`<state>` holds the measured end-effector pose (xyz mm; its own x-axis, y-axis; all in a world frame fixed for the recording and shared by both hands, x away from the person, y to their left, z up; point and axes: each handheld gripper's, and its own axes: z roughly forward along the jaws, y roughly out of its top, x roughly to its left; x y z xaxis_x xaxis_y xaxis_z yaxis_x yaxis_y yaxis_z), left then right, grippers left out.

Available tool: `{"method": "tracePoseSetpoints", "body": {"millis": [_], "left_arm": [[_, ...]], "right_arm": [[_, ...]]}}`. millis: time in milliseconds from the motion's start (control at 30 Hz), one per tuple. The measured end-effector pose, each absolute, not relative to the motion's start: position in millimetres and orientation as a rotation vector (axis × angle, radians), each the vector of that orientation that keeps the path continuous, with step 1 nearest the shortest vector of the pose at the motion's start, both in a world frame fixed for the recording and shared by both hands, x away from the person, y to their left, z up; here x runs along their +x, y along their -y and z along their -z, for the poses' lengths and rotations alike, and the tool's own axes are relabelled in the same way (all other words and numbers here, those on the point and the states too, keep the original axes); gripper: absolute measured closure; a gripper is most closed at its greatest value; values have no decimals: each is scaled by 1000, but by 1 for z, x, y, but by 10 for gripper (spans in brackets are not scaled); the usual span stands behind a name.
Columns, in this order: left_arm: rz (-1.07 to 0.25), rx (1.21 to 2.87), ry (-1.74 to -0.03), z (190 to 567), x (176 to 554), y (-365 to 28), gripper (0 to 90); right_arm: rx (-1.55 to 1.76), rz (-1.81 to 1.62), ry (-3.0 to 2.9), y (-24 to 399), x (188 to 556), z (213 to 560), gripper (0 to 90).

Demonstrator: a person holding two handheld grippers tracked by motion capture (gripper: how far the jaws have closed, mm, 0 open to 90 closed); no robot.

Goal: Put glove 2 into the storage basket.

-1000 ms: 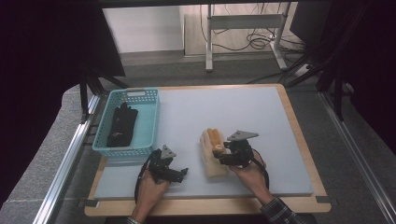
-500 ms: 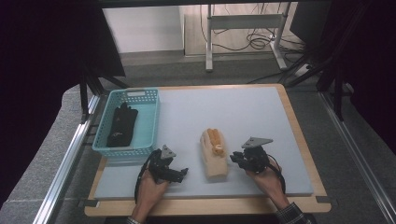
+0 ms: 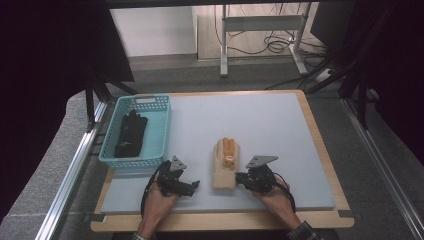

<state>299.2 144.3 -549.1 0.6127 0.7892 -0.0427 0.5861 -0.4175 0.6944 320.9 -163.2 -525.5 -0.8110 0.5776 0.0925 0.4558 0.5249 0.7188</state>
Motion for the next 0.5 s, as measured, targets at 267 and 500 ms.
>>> {"method": "tracePoseSetpoints", "body": {"millis": [267,500], "left_arm": [[-409,2143,-1107,550,296,-157,5],[-395,2138,-1128,551,296,-161,0]], "right_arm": [[863,-1175,-2613,142,322,528,766],[833,-1175,-2604,120,325,530,764]]}}
